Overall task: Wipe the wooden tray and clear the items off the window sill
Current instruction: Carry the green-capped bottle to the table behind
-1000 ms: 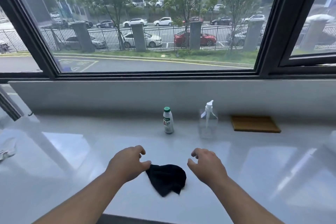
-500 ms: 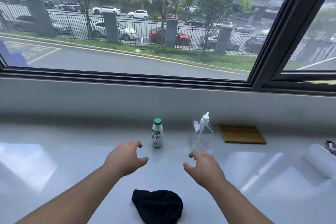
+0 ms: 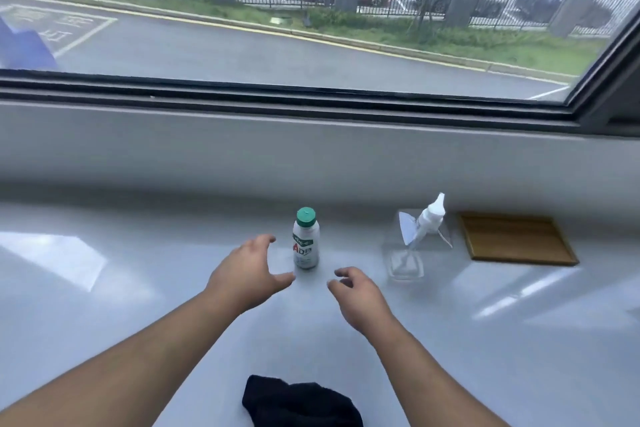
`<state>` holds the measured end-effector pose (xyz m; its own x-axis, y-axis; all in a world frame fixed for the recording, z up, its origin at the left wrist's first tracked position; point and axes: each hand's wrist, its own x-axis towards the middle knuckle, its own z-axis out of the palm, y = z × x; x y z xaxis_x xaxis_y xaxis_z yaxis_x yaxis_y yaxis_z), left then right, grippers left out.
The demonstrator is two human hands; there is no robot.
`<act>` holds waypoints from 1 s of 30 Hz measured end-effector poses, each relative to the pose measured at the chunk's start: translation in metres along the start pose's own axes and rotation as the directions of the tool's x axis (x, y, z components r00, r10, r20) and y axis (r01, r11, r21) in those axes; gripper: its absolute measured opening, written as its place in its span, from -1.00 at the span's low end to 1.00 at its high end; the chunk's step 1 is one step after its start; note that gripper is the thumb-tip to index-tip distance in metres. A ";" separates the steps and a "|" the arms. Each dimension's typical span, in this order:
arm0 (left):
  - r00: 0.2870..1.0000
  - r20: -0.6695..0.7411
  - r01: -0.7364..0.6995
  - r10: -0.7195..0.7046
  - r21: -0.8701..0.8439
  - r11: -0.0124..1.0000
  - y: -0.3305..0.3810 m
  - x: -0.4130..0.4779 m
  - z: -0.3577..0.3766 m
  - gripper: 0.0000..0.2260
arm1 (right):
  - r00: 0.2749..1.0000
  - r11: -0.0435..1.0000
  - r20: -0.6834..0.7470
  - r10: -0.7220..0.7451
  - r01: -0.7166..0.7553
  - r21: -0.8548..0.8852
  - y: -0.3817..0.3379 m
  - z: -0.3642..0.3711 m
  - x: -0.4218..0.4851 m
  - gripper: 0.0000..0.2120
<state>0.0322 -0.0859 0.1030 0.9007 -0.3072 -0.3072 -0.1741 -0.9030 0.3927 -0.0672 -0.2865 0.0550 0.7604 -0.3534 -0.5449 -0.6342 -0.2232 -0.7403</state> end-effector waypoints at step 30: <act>0.657 -0.330 0.340 -0.678 -0.673 0.657 -0.182 -0.245 -0.106 -0.60 | 0.691 0.939 0.722 -0.041 -0.221 0.265 -0.107 0.263 -0.140 -0.75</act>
<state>-0.1145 0.1854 0.1985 0.8409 0.5098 -0.1818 0.4598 -0.4958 0.7368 -0.0687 0.0253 0.1068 0.6524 0.4206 -0.6304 -0.7262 0.1088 -0.6789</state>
